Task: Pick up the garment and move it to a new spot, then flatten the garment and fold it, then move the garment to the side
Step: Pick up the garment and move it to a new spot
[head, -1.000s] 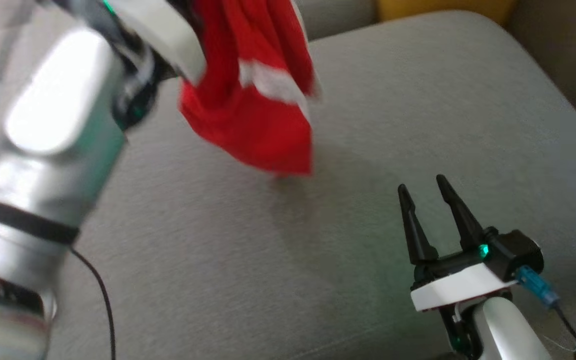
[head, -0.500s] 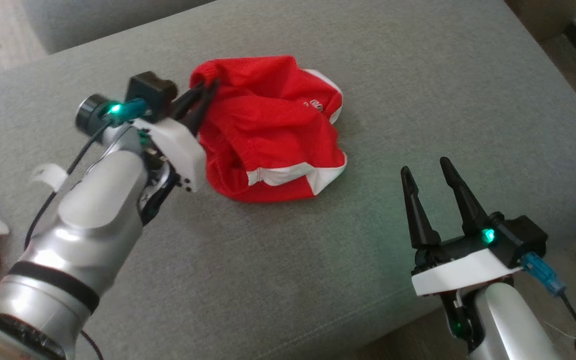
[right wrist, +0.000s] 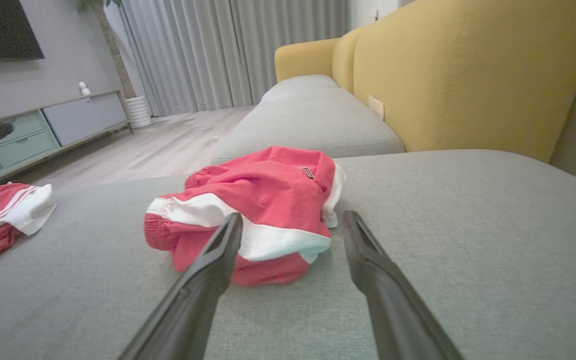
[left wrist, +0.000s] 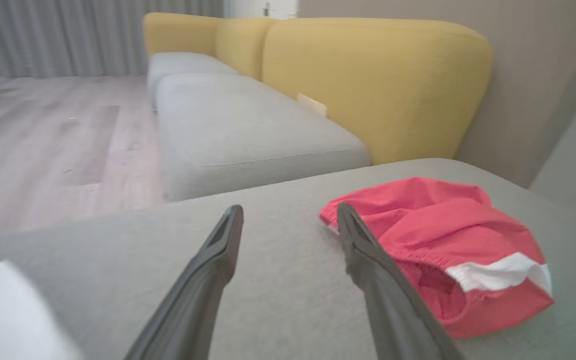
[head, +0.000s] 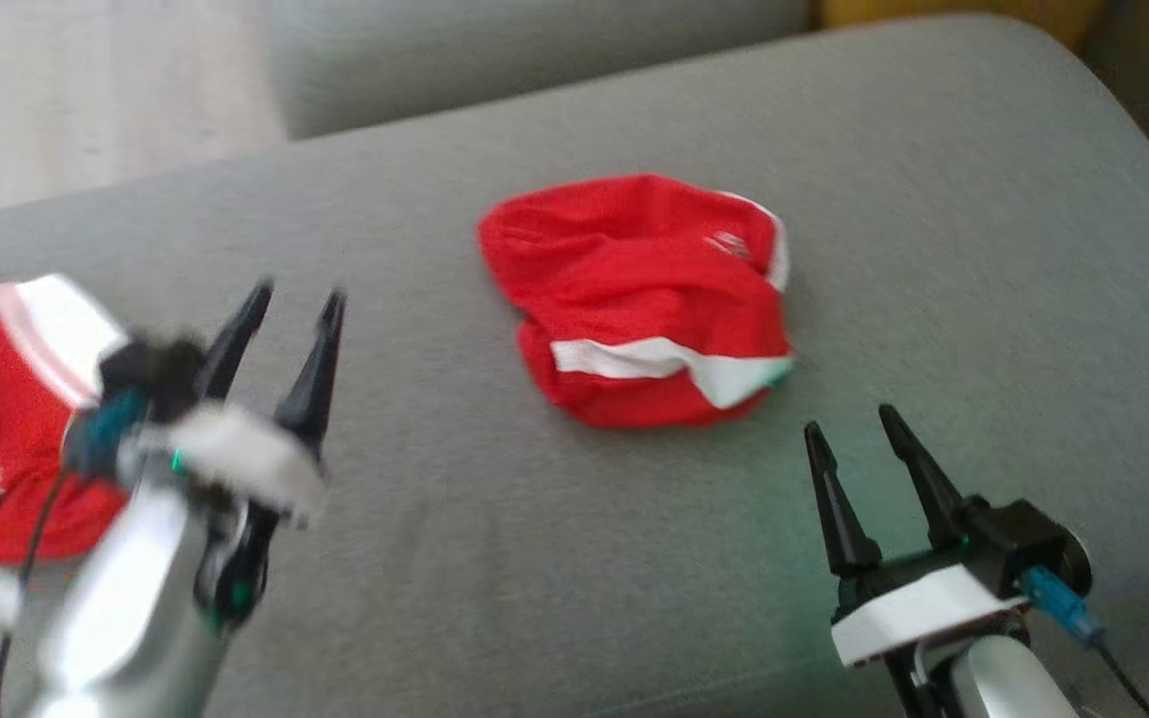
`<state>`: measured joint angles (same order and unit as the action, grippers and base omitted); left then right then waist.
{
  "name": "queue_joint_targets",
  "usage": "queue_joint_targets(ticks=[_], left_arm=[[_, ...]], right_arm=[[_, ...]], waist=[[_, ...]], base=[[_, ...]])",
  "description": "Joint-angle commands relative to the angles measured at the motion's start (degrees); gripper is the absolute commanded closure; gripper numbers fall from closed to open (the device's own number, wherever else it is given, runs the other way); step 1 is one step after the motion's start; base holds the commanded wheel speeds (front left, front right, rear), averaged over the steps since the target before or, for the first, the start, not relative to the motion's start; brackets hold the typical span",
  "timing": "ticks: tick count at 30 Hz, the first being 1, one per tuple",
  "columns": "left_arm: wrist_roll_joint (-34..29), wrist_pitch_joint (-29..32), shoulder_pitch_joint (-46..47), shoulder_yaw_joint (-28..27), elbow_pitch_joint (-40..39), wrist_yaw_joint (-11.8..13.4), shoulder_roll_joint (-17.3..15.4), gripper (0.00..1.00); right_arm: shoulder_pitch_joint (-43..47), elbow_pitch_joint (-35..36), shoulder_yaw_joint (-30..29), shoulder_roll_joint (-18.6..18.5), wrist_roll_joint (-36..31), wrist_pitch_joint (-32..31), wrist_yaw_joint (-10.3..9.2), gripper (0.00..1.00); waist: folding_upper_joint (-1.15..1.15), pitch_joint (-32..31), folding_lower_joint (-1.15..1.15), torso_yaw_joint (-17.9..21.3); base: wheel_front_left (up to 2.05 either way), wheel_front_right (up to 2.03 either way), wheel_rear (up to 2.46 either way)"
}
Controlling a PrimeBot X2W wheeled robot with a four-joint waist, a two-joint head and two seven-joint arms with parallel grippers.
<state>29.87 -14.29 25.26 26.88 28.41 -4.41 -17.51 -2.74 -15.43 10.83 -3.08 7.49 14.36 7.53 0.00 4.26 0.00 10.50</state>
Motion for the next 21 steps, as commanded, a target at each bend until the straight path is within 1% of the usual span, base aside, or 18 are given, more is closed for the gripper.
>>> queue_joint_targets(ticks=[1,4,7,11,13,14,16,21], left_arm=[[-1.4,-0.7,-0.4,-4.5,-4.0,0.8,-1.7,0.00],[-4.7,-0.7,-8.8,-10.0,-10.4,3.0,0.1,0.00],[-5.9,-0.7,-16.8,-16.4,-16.0,4.6,4.3,0.00],[-9.5,-0.7,-25.9,-22.8,-23.1,5.1,10.3,0.00],[-11.8,-0.7,-29.4,-24.5,-25.9,4.6,12.3,0.00],[-13.1,-0.7,-30.8,-25.0,-26.7,4.0,12.8,0.00],[-16.1,-0.7,-33.1,-25.9,-28.1,1.6,13.9,0.00],[-18.3,-0.7,-34.9,-25.8,-29.3,0.7,14.5,0.00]], right_arm=[[-1.1,1.5,1.0,0.2,-0.5,0.6,-0.04,0.00],[-0.3,1.4,0.7,0.2,-0.6,0.6,-0.04,0.00],[0.4,1.4,1.0,0.2,-0.6,0.6,-0.04,0.00],[1.1,1.5,0.6,0.2,-0.7,0.6,-0.04,0.00],[1.5,2.2,0.0,0.2,-0.8,0.6,-0.04,0.00],[1.8,2.5,-0.3,0.2,-0.8,0.6,-0.04,0.00],[2.8,3.5,-0.4,0.2,-1.8,0.6,-0.04,0.00],[4.6,6.3,-0.1,0.2,-3.0,0.6,-0.04,0.00]], waist=[[0.00,-4.0,0.00,-4.6],[0.00,-5.5,0.00,-7.1],[0.00,-6.6,0.00,-8.8],[0.00,-7.5,0.00,-10.2],[0.00,-7.8,0.00,-10.6],[0.00,-7.8,0.00,-10.7],[0.00,-7.9,0.00,-10.9],[0.00,-8.1,0.00,-11.0]], base=[[0.00,0.00,0.00],[0.00,0.00,0.00],[0.00,0.00,0.00],[0.00,0.00,0.00],[0.00,0.00,0.00],[0.00,0.00,0.00],[0.00,0.00,0.00],[0.00,0.00,0.00]])
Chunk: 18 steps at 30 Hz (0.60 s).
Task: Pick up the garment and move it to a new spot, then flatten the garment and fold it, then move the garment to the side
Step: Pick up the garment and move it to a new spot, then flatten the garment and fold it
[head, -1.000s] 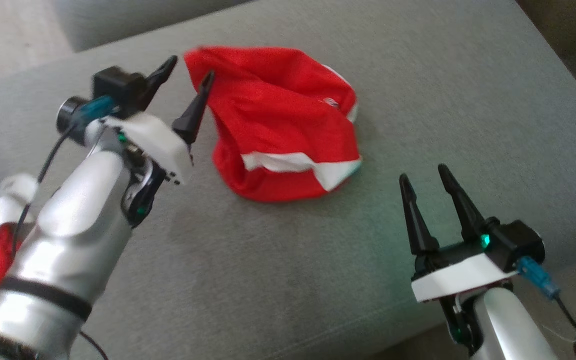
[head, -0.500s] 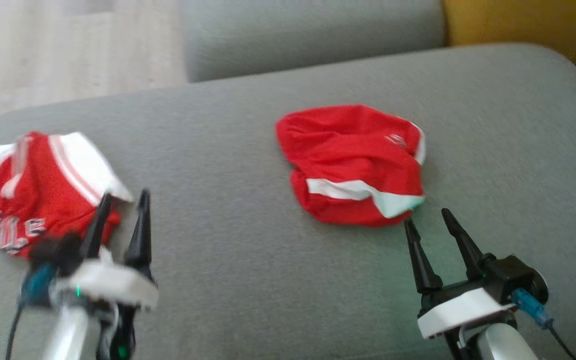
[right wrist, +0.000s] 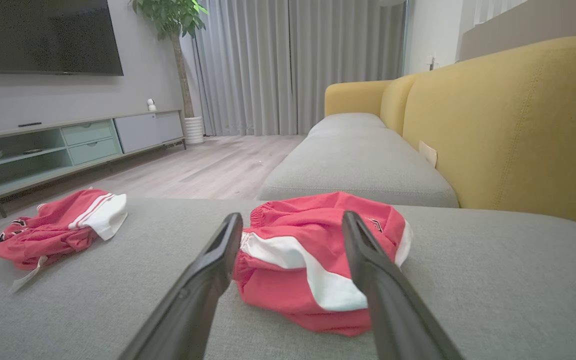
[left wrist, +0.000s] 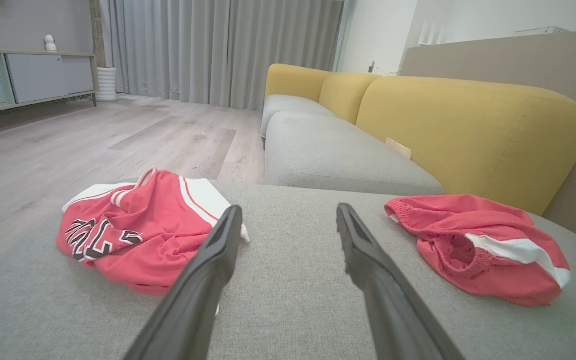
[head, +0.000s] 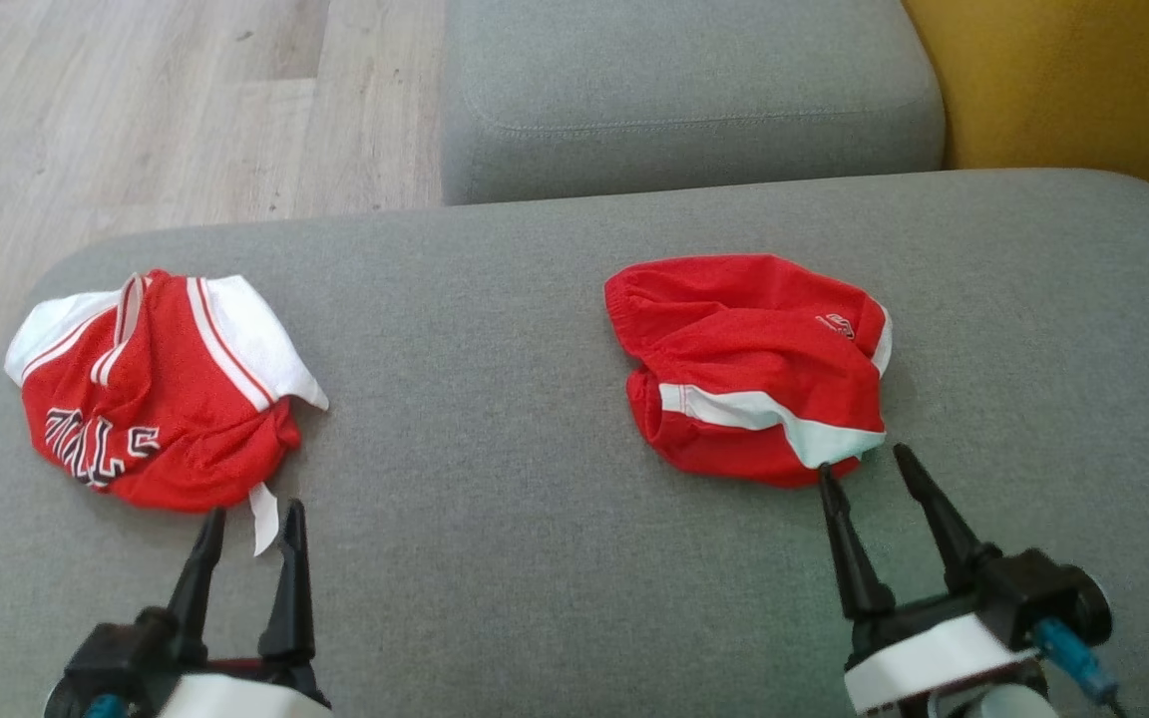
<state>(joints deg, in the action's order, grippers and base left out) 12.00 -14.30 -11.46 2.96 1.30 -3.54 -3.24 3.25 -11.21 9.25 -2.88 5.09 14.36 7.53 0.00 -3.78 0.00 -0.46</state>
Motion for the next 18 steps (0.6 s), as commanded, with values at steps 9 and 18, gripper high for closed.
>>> queue_joint_targets(ticks=[9,18], left_arm=[[-1.9,-0.7,-0.3,0.1,-1.1,3.3,0.3,0.00],[-2.7,-0.7,-0.6,0.9,-0.6,4.9,0.3,0.00]], right_arm=[[1.3,2.9,-0.6,0.0,0.6,0.6,-0.04,0.00],[0.9,2.3,0.0,0.0,1.7,0.6,-0.04,0.00]], waist=[[0.00,-0.8,0.00,0.9],[0.00,-1.1,0.00,1.7]], base=[[0.00,0.00,0.00],[0.00,0.00,0.00]])
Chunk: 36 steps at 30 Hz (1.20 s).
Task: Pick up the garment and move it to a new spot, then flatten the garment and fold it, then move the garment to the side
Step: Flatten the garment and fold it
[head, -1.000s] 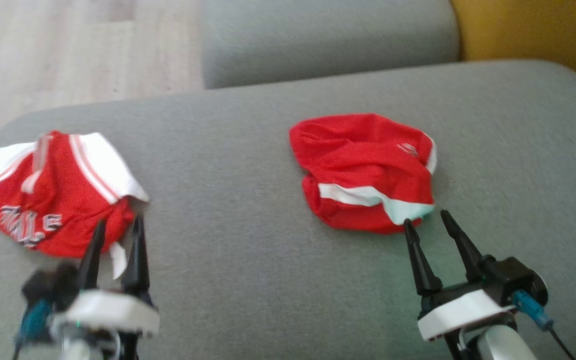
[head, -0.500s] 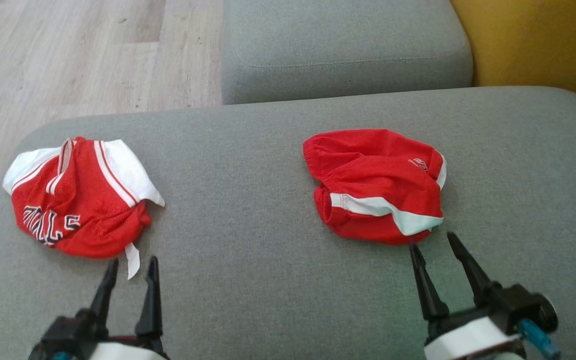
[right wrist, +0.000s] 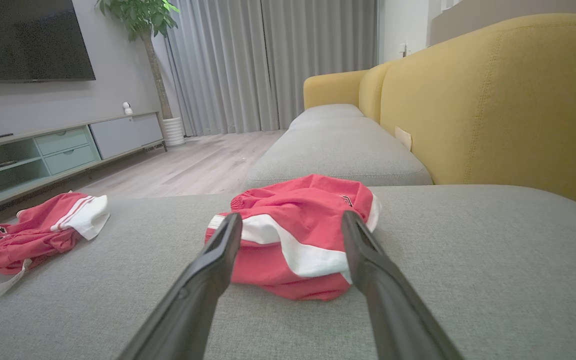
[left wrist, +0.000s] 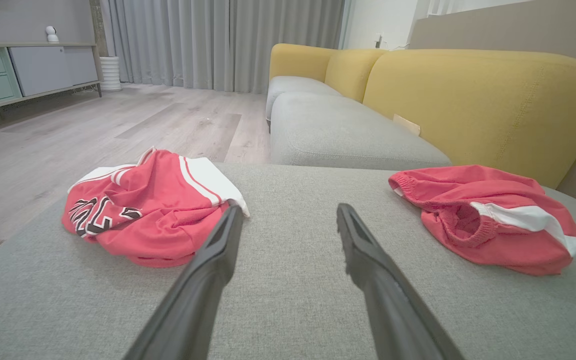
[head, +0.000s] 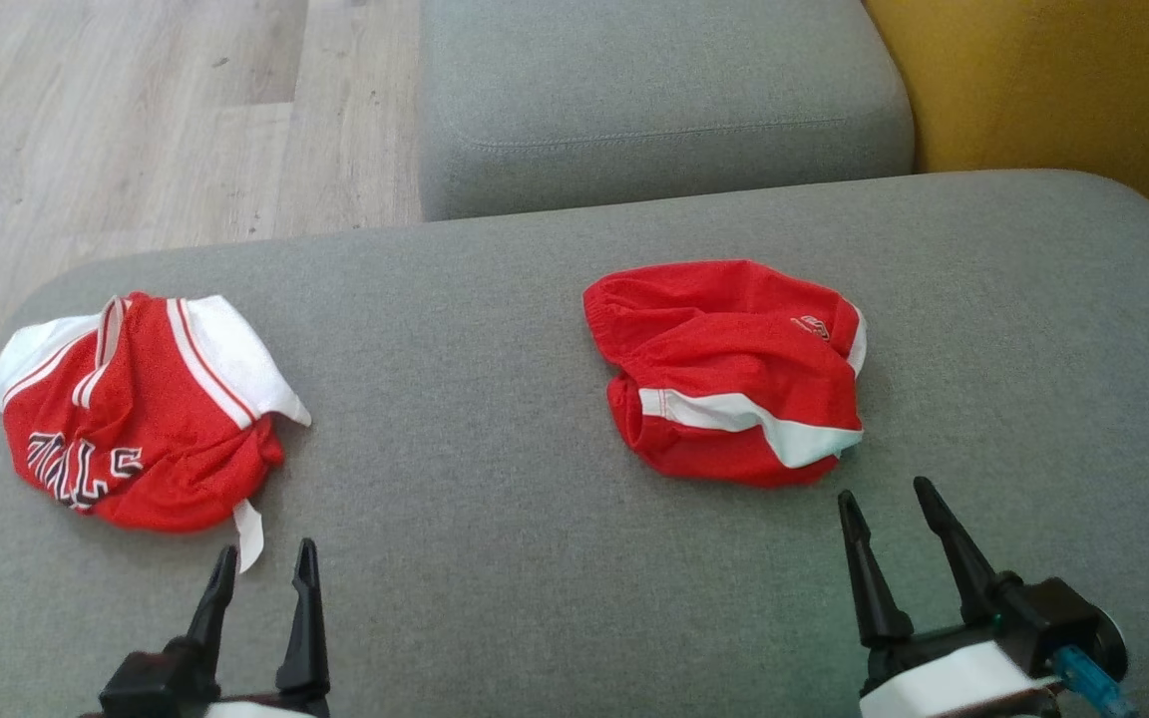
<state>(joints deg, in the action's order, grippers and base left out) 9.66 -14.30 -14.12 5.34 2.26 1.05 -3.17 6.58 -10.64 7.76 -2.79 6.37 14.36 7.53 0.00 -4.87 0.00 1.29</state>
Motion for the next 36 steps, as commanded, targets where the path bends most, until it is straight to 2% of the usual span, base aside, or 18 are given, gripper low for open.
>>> queue_joint_targets(ticks=[1,24,36], left_arm=[[-0.5,-0.7,2.1,-1.4,-1.5,0.4,0.3,0.00],[-1.9,-0.7,2.8,-0.4,1.8,0.9,0.3,0.00],[-3.7,-0.7,3.0,0.3,2.5,0.2,0.3,0.00]], right_arm=[[-2.5,1.7,1.6,-0.1,0.4,0.6,-0.04,0.00],[-2.5,1.3,1.6,-0.1,1.1,0.6,-0.04,0.00],[-2.5,1.5,1.9,-0.1,1.3,0.6,-0.04,0.00]], waist=[[0.00,0.0,0.00,0.0],[0.00,0.0,0.00,-0.5],[0.00,0.2,0.00,0.6]], base=[[0.00,0.00,0.00],[0.00,0.00,0.00],[0.00,0.00,0.00]])
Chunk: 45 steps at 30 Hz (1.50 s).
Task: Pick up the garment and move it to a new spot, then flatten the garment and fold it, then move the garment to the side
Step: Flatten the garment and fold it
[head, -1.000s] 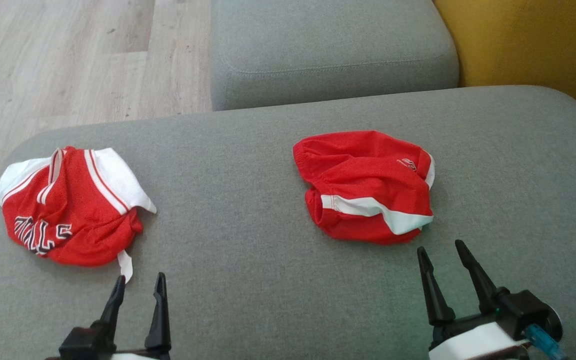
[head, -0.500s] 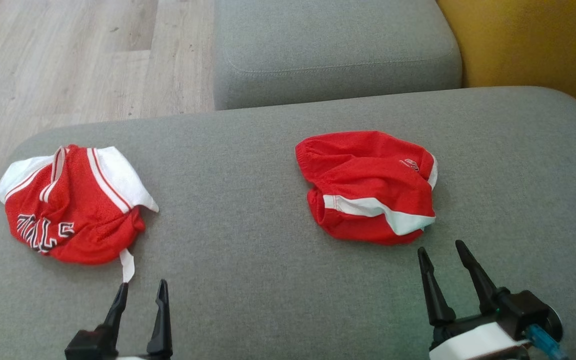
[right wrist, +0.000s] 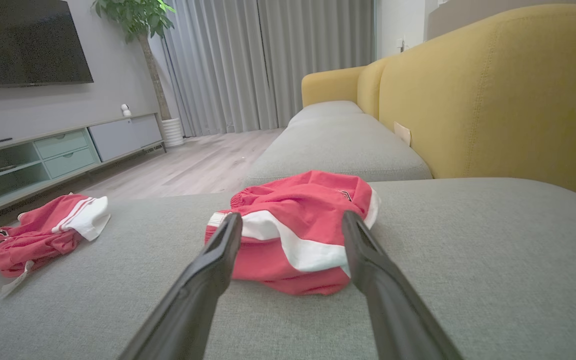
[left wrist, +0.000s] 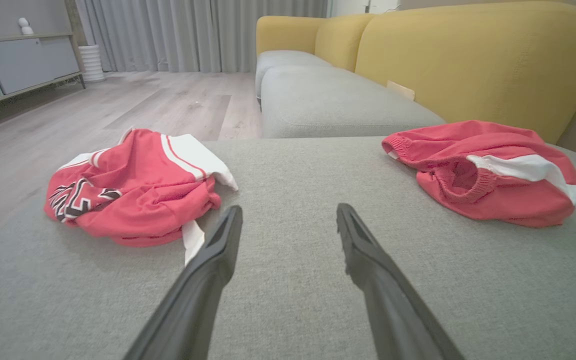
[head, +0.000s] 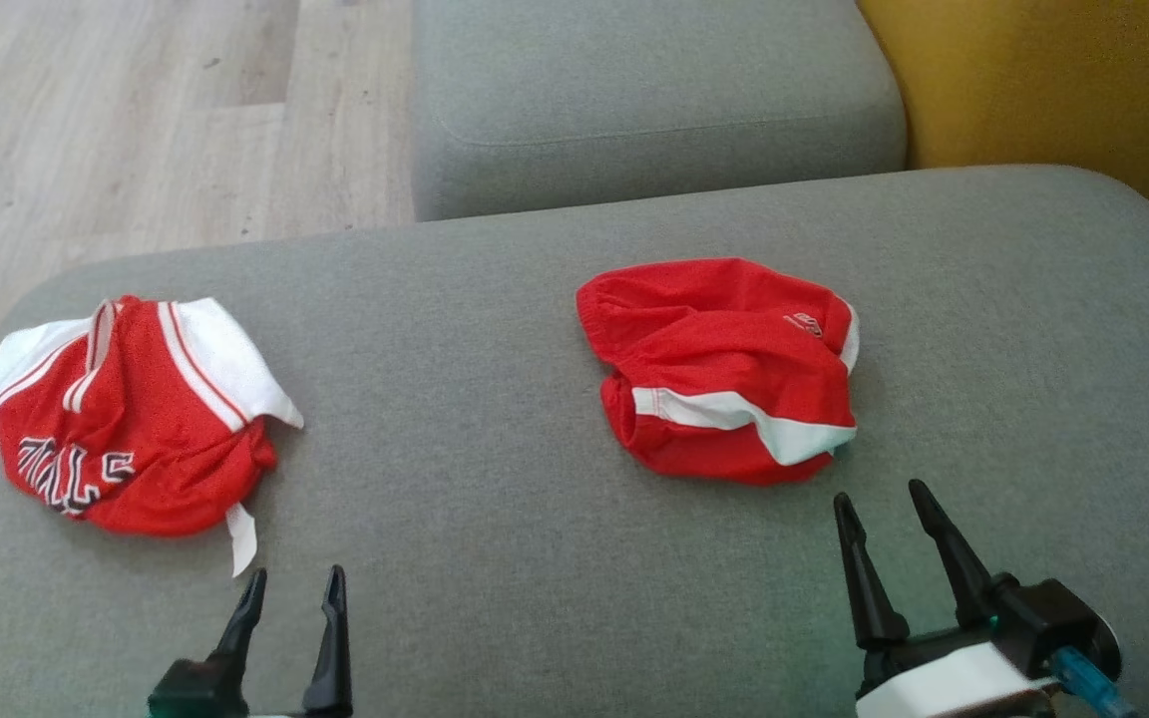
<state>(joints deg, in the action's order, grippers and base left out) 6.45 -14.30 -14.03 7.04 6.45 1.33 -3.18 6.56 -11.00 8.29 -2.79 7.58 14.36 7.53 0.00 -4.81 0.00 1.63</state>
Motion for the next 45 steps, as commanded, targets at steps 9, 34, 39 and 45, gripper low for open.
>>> queue_joint_targets(ticks=[9,34,39,45], left_arm=[[0.9,-0.7,8.5,1.5,-0.2,-1.9,0.3,0.00],[23.9,6.6,42.2,22.1,28.4,-8.8,-1.4,0.00],[25.4,5.9,43.8,23.0,29.9,-8.8,-2.4,0.13],[30.1,5.6,44.4,26.3,27.5,-8.8,-3.4,1.00]], right_arm=[[-3.6,2.6,1.8,-0.1,-0.7,0.6,-0.04,0.00],[-9.3,5.4,3.3,-0.1,-0.5,0.6,-0.04,0.00],[-9.6,5.5,3.2,-0.1,-0.1,0.6,-0.04,0.00],[-9.6,5.1,3.3,-0.1,0.1,0.6,-0.04,0.00]], waist=[[0.00,3.2,0.00,4.3],[0.00,14.5,0.00,14.7],[0.00,14.9,0.00,15.7],[0.00,14.2,0.00,16.3]], base=[[0.00,0.00,0.00],[0.00,0.00,0.00],[0.00,0.00,0.00],[0.00,0.00,0.00]])
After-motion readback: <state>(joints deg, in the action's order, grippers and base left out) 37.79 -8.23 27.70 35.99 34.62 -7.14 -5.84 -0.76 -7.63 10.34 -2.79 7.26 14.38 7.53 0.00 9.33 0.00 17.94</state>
